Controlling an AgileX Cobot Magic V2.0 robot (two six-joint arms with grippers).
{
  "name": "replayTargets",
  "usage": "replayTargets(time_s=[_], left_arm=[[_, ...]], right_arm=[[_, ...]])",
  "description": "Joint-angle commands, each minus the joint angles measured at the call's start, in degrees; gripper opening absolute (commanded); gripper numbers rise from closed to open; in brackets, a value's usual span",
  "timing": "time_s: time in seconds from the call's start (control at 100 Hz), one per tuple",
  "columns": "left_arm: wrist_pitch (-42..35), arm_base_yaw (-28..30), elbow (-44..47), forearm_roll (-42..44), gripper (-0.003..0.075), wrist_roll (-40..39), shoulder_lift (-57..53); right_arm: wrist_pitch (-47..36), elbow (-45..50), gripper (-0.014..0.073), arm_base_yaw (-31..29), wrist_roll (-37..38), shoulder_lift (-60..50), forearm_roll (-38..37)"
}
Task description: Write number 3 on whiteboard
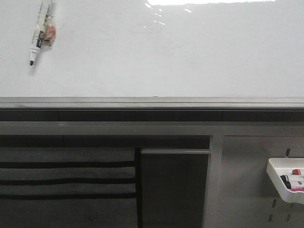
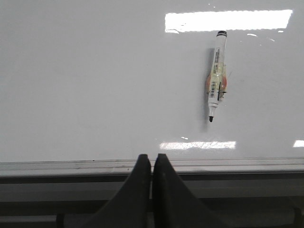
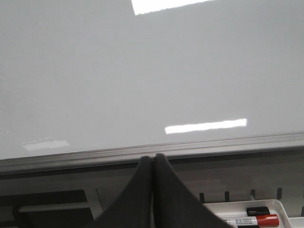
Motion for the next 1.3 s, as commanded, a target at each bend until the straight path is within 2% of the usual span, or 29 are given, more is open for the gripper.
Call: replayTargets(time_s=[0.0, 0.79, 1.0, 1.22, 1.29], left_arm=[[-4.61, 0.19, 0.14, -0.1, -0.0018, -0.52, -1.77], [-4.61, 0.19, 0.14, -0.1, -0.0018, -0.52, -1.77], [-4.71, 0.19, 0.14, -0.1, -0.0018, -0.52, -1.77], [-5.47, 0.19, -0.65, -0.1, -0.0018, -0.52, -1.77], [-5.47, 0.19, -2.69, -0.1, -0.0018, -0.52, -1.77]], right_arm=[[-4.16, 1.25, -0.0074, -0.33, -0.09, -1.29, -0.62], [-4.4, 1.25, -0.0074, -0.33, -0.09, -1.29, -0.62], [-4.32, 1.25, -0.0074, -0.33, -0.09, -1.29, -8.59], [-5.0, 0.74, -0.0074, -0.33, -0.09, -1.29, -8.44], [-4.9, -0.89, -0.0074, -0.33, 0.15, -1.18, -5.57]])
